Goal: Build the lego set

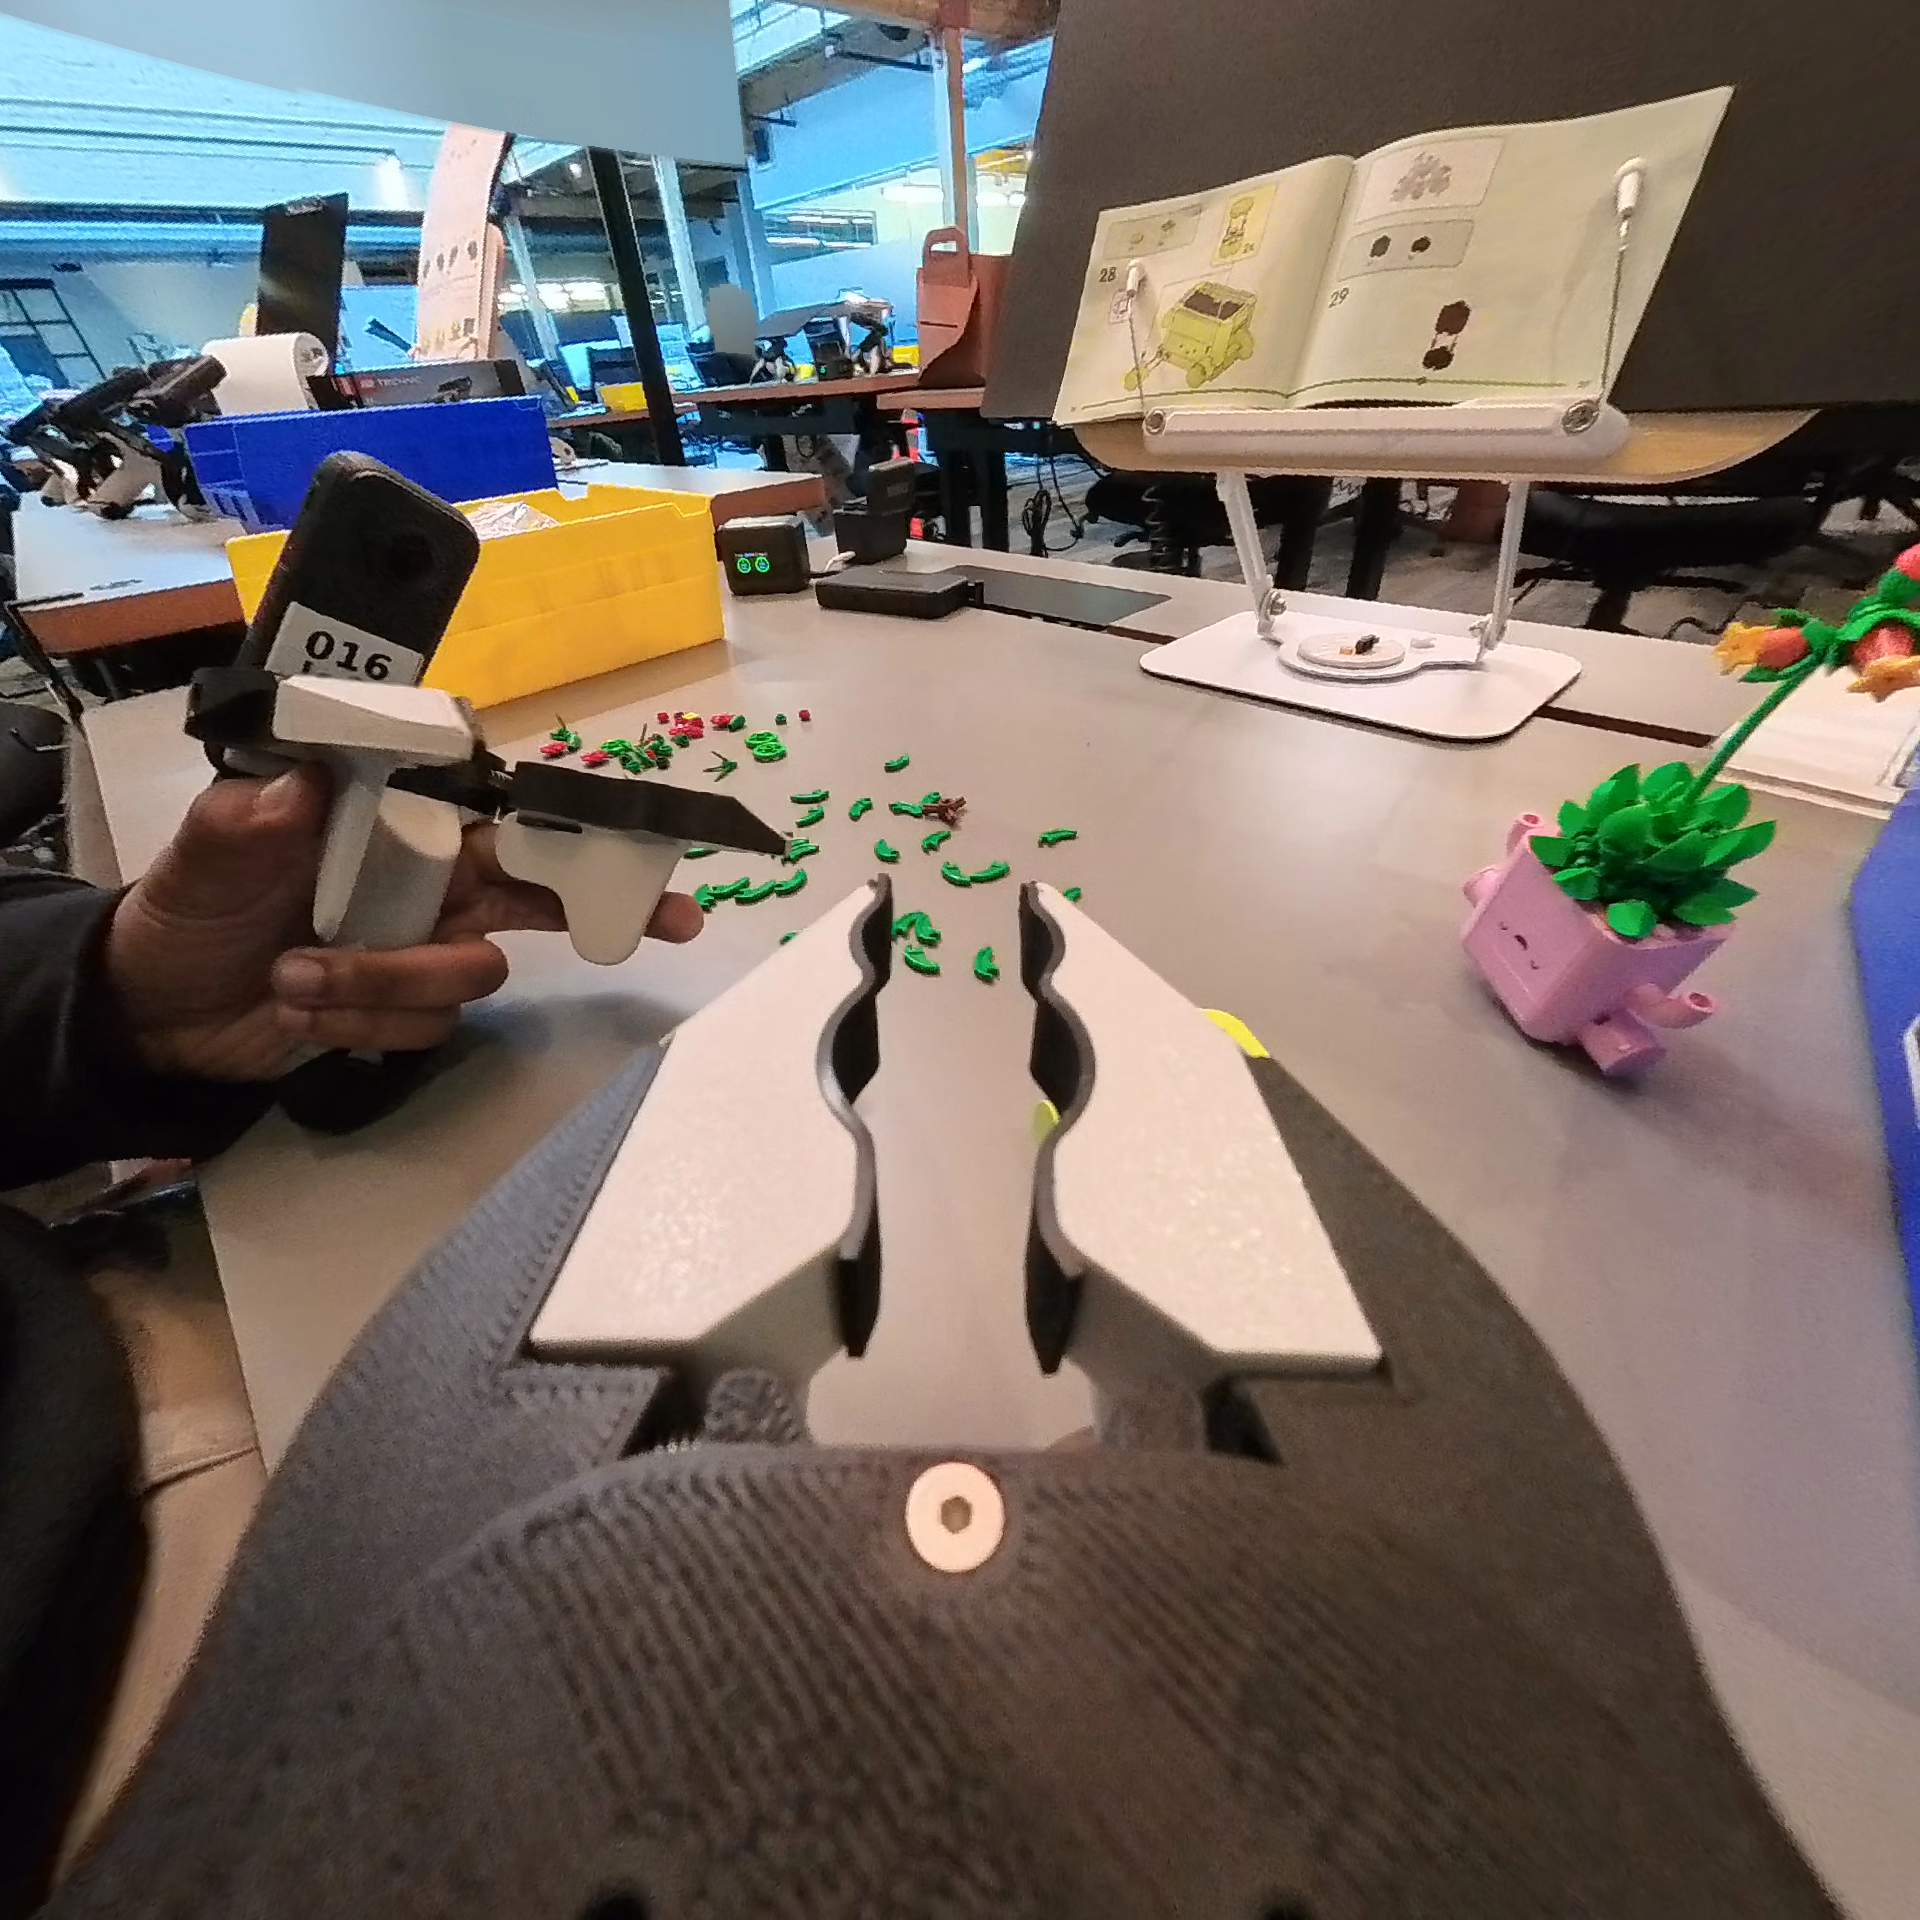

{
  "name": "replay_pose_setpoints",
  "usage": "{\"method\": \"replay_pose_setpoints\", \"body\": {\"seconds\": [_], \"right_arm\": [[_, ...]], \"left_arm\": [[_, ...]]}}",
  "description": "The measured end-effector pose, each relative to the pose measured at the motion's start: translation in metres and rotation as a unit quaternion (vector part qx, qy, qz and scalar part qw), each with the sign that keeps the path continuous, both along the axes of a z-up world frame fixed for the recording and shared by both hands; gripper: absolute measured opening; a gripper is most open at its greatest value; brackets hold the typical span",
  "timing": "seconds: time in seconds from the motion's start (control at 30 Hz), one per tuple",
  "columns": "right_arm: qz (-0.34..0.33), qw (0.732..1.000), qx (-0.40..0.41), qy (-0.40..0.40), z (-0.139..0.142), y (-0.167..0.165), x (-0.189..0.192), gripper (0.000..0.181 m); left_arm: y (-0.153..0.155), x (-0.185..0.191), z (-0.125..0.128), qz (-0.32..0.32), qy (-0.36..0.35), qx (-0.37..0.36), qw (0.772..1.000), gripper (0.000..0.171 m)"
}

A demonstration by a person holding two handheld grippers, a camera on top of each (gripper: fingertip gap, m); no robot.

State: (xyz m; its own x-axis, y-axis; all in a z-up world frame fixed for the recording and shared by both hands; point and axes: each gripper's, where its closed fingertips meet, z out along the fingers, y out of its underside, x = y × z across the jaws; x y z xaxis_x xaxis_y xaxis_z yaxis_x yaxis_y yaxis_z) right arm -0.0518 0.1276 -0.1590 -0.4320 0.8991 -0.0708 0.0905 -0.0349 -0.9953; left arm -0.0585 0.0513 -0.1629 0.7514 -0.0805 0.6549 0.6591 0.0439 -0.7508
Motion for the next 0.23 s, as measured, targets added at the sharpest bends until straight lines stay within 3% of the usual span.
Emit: {"method": "replay_pose_setpoints", "body": {"seconds": [0.23], "right_arm": [[0.007, 1.0, -0.009, -0.008, -0.0011, 0.0, -0.0011, 0.024]], "left_arm": [[0.003, -0.0037, -0.0012, -0.003, -0.021, 0.004, 1.0, 0.092]]}}
